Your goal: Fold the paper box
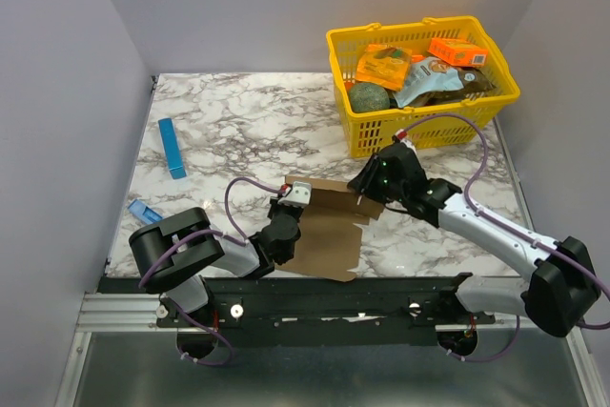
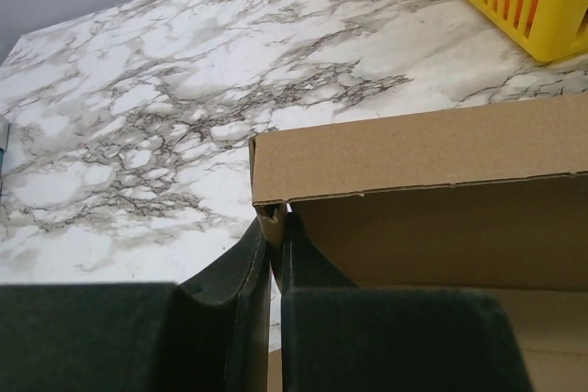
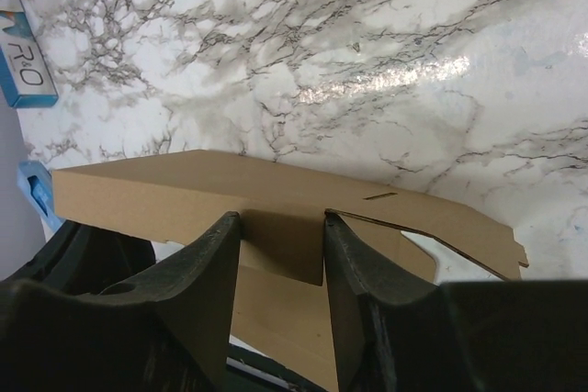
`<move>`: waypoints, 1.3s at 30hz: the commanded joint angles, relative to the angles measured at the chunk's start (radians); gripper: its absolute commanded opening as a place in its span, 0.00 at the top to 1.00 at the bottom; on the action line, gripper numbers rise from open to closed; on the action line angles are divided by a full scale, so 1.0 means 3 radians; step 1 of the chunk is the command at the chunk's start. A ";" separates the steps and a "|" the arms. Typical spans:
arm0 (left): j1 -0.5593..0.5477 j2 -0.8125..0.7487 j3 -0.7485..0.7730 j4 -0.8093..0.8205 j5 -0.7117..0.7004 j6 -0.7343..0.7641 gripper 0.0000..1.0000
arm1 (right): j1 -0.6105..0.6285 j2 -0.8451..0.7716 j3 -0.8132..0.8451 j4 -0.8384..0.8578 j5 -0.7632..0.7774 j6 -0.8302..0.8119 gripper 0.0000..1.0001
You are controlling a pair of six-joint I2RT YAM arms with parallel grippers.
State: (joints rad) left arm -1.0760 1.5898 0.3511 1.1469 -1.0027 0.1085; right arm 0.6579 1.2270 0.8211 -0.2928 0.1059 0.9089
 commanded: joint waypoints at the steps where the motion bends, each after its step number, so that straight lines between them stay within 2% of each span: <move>1: -0.0095 0.0080 0.0000 0.0063 0.0044 0.0160 1.00 | 0.0016 -0.0004 -0.0134 -0.0057 -0.0143 0.0023 0.52; 3: -0.0095 0.0090 0.0000 0.0109 -0.0052 0.0195 1.00 | 0.0026 -0.0065 -0.0139 -0.0149 -0.0067 -0.0033 0.45; 4: -0.0095 0.0090 -0.0015 0.0124 -0.0078 0.0211 1.00 | 0.0021 -0.0101 -0.0155 -0.0200 -0.0036 -0.0058 0.37; 7: -0.0090 0.0049 -0.0050 0.0155 -0.0114 0.0150 1.00 | 0.0026 -0.0397 -0.0394 -0.0241 0.0000 -0.0156 0.24; 10: -0.0034 -0.0068 -0.0061 0.0023 0.0038 -0.0089 1.00 | 0.0021 -0.0795 -0.0701 -0.0159 -0.0102 -0.0329 0.20; 11: -0.0003 -0.0119 -0.0051 -0.0185 0.0095 -0.0187 1.00 | 0.0021 -0.0878 -0.0763 -0.0134 -0.0173 -0.0421 0.20; 13: 0.0109 -0.0302 0.0030 -0.0477 0.0354 -0.0482 1.00 | 0.0021 -0.1011 -0.0911 -0.0118 -0.0225 -0.0498 0.21; 14: 0.0150 -0.0375 0.0087 -0.0899 0.0427 -0.0601 1.00 | 0.0021 -0.1108 -0.0967 -0.0088 -0.0276 -0.0509 0.24; 16: 0.0262 -0.0543 0.0154 -0.1255 0.0636 -0.0841 1.00 | 0.0021 -0.1196 -0.1125 -0.0042 -0.0322 -0.0514 0.33; 17: 0.0384 -0.0579 0.0189 -0.1535 0.0891 -0.1025 1.00 | 0.0021 -0.1262 -0.1182 0.0004 -0.0332 -0.0514 0.34; 19: 0.0462 -0.0656 0.0230 -0.1777 0.1005 -0.1164 1.00 | 0.0026 -0.1318 -0.1279 0.0060 -0.0450 -0.0514 0.35; 23: 0.0483 -0.0764 0.0225 -0.1915 0.1128 -0.1211 1.00 | 0.0026 -0.1273 -0.1346 0.0193 -0.0430 -0.0498 0.36; 26: 0.0488 -0.0769 0.0276 -0.2002 0.1174 -0.1205 1.00 | 0.0031 -0.1069 -0.1321 0.0331 -0.0374 -0.0478 0.40; 29: 0.0493 -0.0810 0.0277 -0.2054 0.1205 -0.1251 1.00 | 0.0042 -0.0869 -0.1280 0.0403 -0.0078 -0.0448 0.42; 39: 0.0595 -0.1025 0.0205 -0.2105 0.1271 -0.1333 1.00 | 0.0057 -0.0598 -0.1239 0.0357 0.0240 -0.0197 0.41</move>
State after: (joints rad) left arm -0.9035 1.3121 0.4236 0.5301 -0.6449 -0.2626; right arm 0.6666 1.0370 0.4370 -0.2111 0.1116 0.8154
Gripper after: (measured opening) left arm 0.126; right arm 0.582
